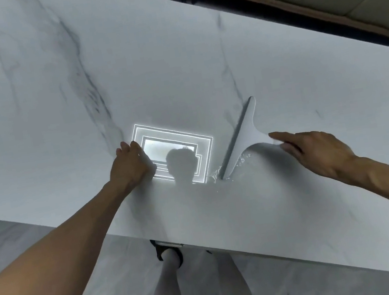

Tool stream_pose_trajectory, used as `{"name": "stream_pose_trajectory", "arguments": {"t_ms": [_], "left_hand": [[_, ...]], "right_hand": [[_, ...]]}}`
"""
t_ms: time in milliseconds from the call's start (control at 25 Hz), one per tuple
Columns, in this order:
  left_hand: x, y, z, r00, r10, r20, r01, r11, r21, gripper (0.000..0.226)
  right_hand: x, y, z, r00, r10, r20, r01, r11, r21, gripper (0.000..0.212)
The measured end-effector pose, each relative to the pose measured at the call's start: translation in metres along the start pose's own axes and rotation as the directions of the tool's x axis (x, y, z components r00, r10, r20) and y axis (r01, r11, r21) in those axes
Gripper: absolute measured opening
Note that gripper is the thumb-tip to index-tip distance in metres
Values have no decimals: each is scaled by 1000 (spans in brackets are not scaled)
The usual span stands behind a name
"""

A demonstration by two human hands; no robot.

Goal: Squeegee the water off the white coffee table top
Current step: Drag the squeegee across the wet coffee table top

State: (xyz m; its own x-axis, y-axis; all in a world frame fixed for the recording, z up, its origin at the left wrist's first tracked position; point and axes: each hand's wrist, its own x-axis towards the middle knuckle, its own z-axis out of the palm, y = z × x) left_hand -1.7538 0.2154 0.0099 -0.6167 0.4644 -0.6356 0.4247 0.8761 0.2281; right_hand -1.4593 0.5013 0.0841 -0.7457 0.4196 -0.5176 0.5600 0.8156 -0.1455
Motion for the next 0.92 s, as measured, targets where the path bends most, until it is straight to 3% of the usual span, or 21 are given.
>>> {"name": "stream_pose_trajectory", "arguments": {"t_ms": [80, 240, 360, 480, 560, 720, 840, 920], "left_hand": [[-9, -5, 2, 994, 3, -112, -15, 994, -106, 31], [-36, -32, 6, 961, -194, -195, 128, 944, -305, 25], [-50, -71, 15, 930, -305, -204, 245, 930, -274, 21], [-62, -104, 24, 916, -326, -232, 279, 936, -215, 27], [-66, -112, 32, 932, -260, -254, 209, 955, -211, 27], [-63, -96, 43, 971, -44, -234, -4, 979, -203, 21], [-56, -80, 39, 970, -66, -232, 11, 973, -229, 19], [-52, -79, 35, 965, -127, -231, 75, 973, -219, 18]], "right_hand": [[5, -20, 1, 997, -80, 0, 80, 997, -10, 41], [24, -104, 34, 917, -393, 74, 394, 919, 6, 40], [38, -176, 75, 802, -553, 227, 567, 824, 5, 39], [48, -226, 103, 717, -631, 297, 657, 754, 19, 40], [52, -228, 106, 733, -619, 281, 641, 767, 20, 40], [47, -162, 87, 882, -432, 190, 438, 899, 7, 39], [31, -97, 60, 972, -208, 113, 213, 977, -31, 36], [21, -66, 43, 994, -81, 67, 88, 991, -101, 37]]}}
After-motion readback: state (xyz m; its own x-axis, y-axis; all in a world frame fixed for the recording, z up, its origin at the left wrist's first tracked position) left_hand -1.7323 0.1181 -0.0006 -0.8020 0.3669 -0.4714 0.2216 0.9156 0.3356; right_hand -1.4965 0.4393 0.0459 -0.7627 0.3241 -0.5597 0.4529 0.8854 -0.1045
